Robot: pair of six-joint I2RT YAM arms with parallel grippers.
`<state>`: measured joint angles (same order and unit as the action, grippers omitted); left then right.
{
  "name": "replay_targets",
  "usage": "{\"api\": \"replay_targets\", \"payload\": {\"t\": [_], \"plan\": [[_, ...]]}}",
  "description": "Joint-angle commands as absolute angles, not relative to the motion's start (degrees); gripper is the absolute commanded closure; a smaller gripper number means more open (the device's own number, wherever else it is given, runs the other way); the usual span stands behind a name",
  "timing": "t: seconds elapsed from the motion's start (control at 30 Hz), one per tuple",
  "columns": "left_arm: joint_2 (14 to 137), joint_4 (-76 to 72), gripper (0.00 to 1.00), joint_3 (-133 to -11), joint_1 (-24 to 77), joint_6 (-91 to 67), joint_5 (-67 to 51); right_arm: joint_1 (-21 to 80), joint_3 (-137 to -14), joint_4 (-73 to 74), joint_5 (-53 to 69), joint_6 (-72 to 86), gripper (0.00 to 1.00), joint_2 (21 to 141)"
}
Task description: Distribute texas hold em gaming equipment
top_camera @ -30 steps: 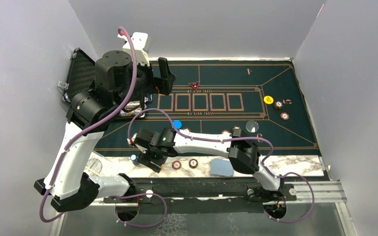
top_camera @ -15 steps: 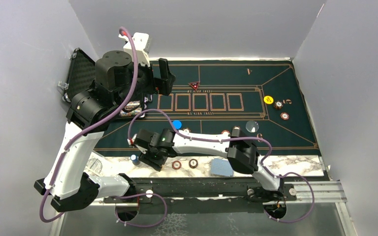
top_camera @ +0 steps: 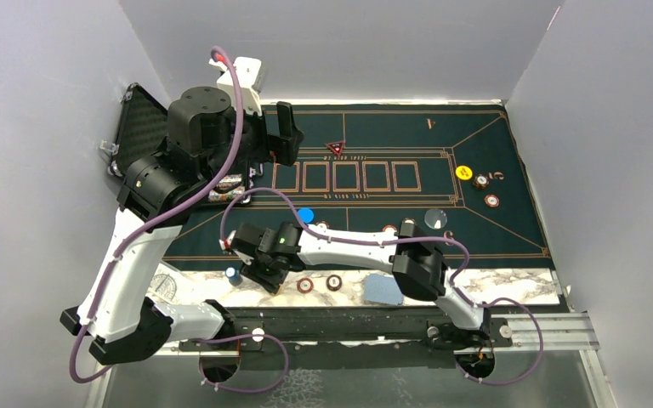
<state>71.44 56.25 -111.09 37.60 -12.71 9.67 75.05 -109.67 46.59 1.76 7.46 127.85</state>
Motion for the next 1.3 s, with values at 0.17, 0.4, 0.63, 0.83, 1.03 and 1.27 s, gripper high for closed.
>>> {"api": "replay_targets", "payload": {"t": [0.17, 0.4, 0.63, 0.83, 1.03, 1.27], "plan": [[71.63, 56.35, 0.01, -113.78, 37.44, -11.75, 12.53, 73.97, -106.60, 47.74, -3.18, 11.29, 0.79, 117.53], [72.62, 56.26, 0.01, -114.09, 37.44, -11.34, 13.71, 65.45, -89.99, 45.94, -4.11, 16.55, 0.80, 103.60], [74.19, 55.52, 0.01, -114.36, 37.44, -11.42, 13.05, 47.23, -68.45, 42.10, -7.39, 18.35, 0.80, 88.59], [76.05, 55.51, 0.01, -115.68, 37.42, -11.40, 12.31, 27.45, -57.14, 40.75, -6.95, 18.25, 0.80, 80.48], [77.29, 55.52, 0.01, -116.99, 37.28, -10.82, 11.59, 22.91, -52.41, 38.36, -8.26, 21.78, 0.80, 80.68], [77.24, 55.59, 0.01, -116.92, 36.93, -10.80, 11.26, 22.07, -48.27, 34.93, -7.72, 29.52, 0.80, 83.25]]}}
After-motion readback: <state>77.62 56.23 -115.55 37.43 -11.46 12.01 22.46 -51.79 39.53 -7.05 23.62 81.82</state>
